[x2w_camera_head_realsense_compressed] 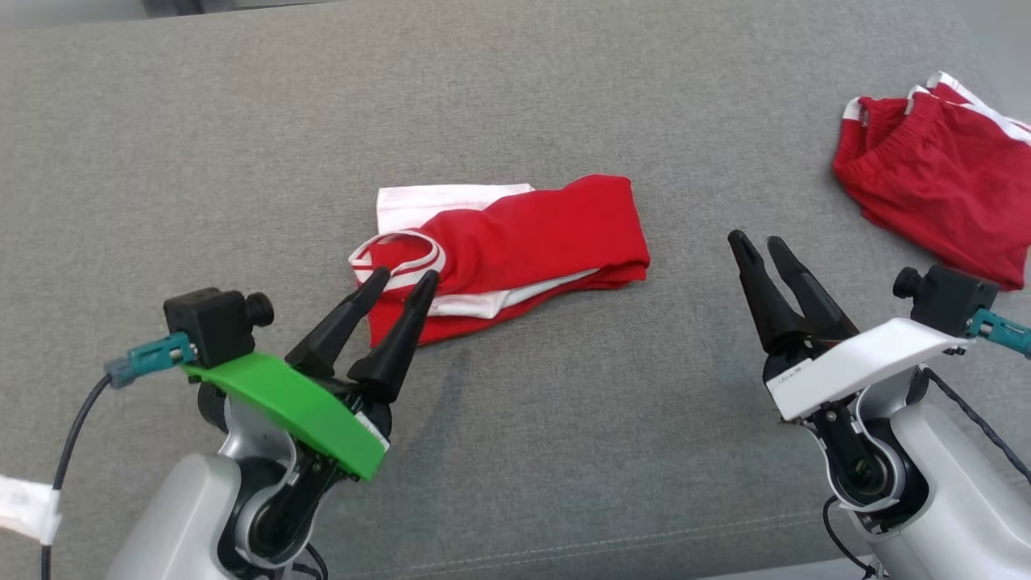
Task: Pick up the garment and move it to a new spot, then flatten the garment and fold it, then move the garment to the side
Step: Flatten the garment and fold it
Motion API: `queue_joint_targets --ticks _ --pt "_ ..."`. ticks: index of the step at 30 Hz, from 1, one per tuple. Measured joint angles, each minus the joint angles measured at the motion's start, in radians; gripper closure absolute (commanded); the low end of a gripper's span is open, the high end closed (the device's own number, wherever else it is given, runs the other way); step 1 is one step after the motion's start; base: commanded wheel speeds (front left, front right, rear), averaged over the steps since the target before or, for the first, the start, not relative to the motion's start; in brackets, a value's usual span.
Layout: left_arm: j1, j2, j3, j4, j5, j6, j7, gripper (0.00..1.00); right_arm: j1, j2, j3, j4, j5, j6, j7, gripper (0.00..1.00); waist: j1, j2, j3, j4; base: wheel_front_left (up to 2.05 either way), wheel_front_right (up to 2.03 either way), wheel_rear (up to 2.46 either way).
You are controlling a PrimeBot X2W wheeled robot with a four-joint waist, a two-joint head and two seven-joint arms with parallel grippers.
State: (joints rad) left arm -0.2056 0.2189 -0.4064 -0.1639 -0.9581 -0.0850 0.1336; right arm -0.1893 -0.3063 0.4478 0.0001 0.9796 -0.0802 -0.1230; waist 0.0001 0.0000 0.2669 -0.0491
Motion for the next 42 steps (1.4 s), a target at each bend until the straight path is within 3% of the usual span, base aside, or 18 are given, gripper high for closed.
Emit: queue_joint_targets --ticks 12,21,22,23,24,28,29,31,33,42 --pt "-0.12 0.002 -0.021 0.191 0.069 0.043 0.051 0.0 0.016 0.01 0.002 -0.011 -0.002 0.01 -0.028 0.0 0.0 0.0 0.043 -0.103 0.0 0.0 0.0" --pt "-0.154 -0.013 -0.035 0.28 0.069 0.042 0.059 0.0 0.036 0.009 -0.015 -0.009 -0.001 0.01 -0.049 0.0 0.0 0.0 0.057 -0.115 0.0 0.0 0.0" --pt "-0.159 -0.016 -0.042 0.288 0.069 0.041 0.059 0.11 0.037 0.009 -0.019 -0.008 -0.001 0.01 -0.053 0.0 0.0 0.0 0.056 -0.113 0.0 0.0 0.0" --pt "-0.163 -0.021 -0.046 0.294 0.069 0.04 0.059 0.38 0.038 0.007 -0.022 -0.008 -0.001 0.01 -0.054 0.0 0.0 0.0 0.055 -0.11 0.0 0.0 0.0" --pt "-0.167 -0.027 -0.048 0.299 0.069 0.04 0.059 0.46 0.039 0.006 -0.023 -0.007 -0.001 0.01 -0.054 0.0 0.0 0.0 0.054 -0.106 0.0 0.0 0.0" --pt "-0.176 -0.04 -0.048 0.314 0.068 0.032 0.059 0.52 0.05 0.002 -0.023 -0.006 -0.001 0.01 -0.054 0.0 0.0 0.0 0.048 -0.091 0.0 0.0 0.0" --pt "-0.176 -0.042 -0.047 0.317 0.068 0.032 0.058 0.58 0.055 0.0 -0.023 -0.006 -0.001 0.01 -0.054 0.0 0.0 0.0 0.047 -0.086 0.0 0.0 0.0" --pt "-0.181 -0.046 -0.048 0.321 0.067 0.031 0.058 0.72 0.058 -0.003 -0.026 -0.005 -0.001 0.01 -0.054 0.0 0.0 0.0 0.045 -0.078 0.0 0.0 0.0" --pt "-0.186 -0.049 -0.047 0.327 0.062 0.029 0.058 1.0 0.058 -0.004 -0.026 -0.005 -0.001 0.01 -0.058 0.0 0.0 0.0 0.043 -0.069 0.0 0.0 0.0" --pt "-0.189 -0.041 -0.009 0.365 0.047 0.024 0.049 1.0 0.058 -0.006 -0.014 -0.006 -0.002 0.018 -0.058 0.0 0.0 0.0 0.033 -0.038 0.0 0.0 0.0"
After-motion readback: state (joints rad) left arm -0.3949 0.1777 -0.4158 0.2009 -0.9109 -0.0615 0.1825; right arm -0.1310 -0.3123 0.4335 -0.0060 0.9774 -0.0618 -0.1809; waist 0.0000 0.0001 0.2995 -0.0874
